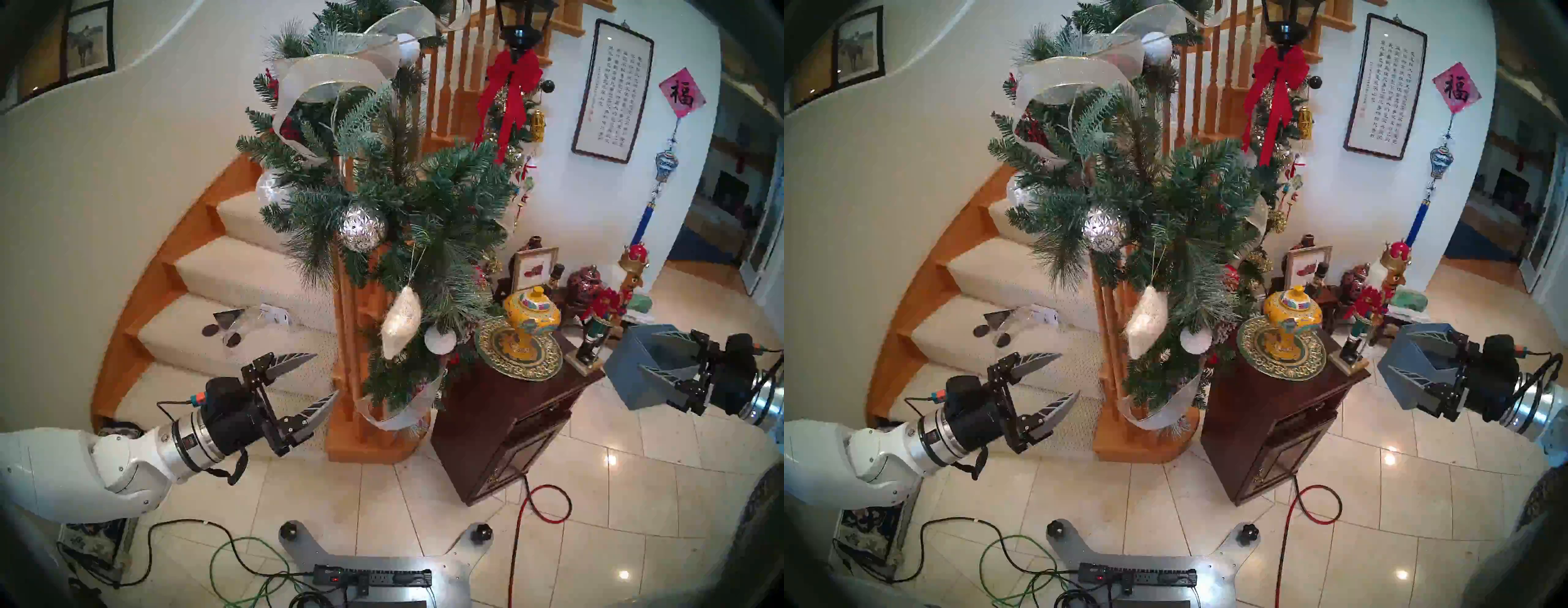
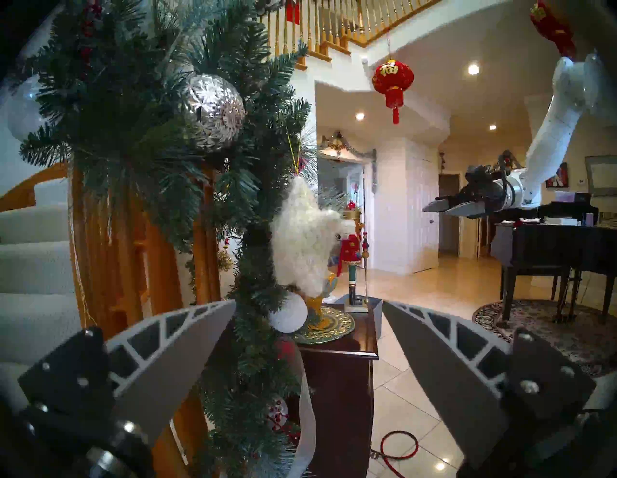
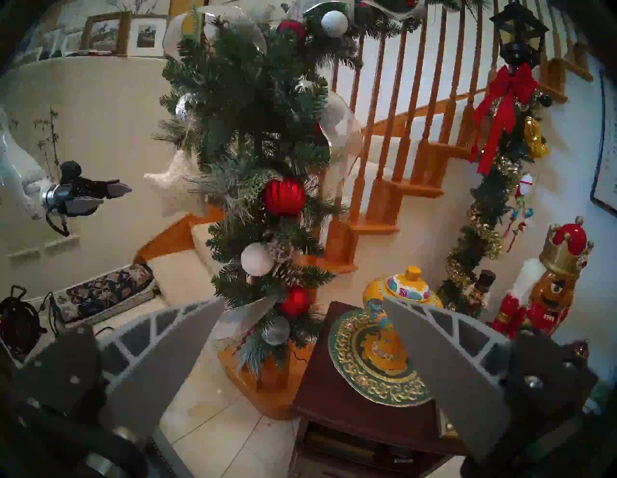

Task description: Hang the ornament onto the Christmas-tree-style decoration

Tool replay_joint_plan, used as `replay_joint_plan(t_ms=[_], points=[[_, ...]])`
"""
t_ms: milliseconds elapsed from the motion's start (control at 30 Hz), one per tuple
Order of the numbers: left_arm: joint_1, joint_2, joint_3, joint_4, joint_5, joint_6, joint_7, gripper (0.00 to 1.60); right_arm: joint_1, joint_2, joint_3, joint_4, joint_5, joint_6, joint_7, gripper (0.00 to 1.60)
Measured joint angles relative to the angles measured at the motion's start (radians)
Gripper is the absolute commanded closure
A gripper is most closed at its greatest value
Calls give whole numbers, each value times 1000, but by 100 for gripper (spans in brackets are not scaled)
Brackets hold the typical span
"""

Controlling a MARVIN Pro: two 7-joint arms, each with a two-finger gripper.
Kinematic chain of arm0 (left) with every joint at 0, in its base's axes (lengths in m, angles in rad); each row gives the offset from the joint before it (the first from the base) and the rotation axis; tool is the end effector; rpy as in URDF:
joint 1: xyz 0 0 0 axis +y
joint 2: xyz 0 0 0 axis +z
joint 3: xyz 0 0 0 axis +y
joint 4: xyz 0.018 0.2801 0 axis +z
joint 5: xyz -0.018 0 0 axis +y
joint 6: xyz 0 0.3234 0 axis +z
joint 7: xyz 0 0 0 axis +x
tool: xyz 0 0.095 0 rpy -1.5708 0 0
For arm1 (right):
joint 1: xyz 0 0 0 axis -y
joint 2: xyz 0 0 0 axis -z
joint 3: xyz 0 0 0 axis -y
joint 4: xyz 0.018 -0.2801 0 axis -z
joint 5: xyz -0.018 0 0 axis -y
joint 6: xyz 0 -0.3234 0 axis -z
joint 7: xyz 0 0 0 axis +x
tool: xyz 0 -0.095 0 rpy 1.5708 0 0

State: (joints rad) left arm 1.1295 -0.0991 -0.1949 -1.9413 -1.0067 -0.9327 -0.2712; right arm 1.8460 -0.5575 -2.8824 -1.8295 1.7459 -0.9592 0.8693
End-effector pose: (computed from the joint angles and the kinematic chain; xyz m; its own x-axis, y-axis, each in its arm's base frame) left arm 0.2535 0.0693 -0.2643 -0.1067 0.0875 0.9904 -0.8239 -0.5653 -0.0388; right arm 0.1991 -0.2954 -0.1510 0.0889 0.2085 0.9740 0.6397 -0.7614 0.1047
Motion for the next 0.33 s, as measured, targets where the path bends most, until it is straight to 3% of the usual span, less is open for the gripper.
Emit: replay_joint_plan(t_ms=[333], points=[[5,0,-3,-6,3,-13,23,0,0,0,0,0,4,0,0,0]])
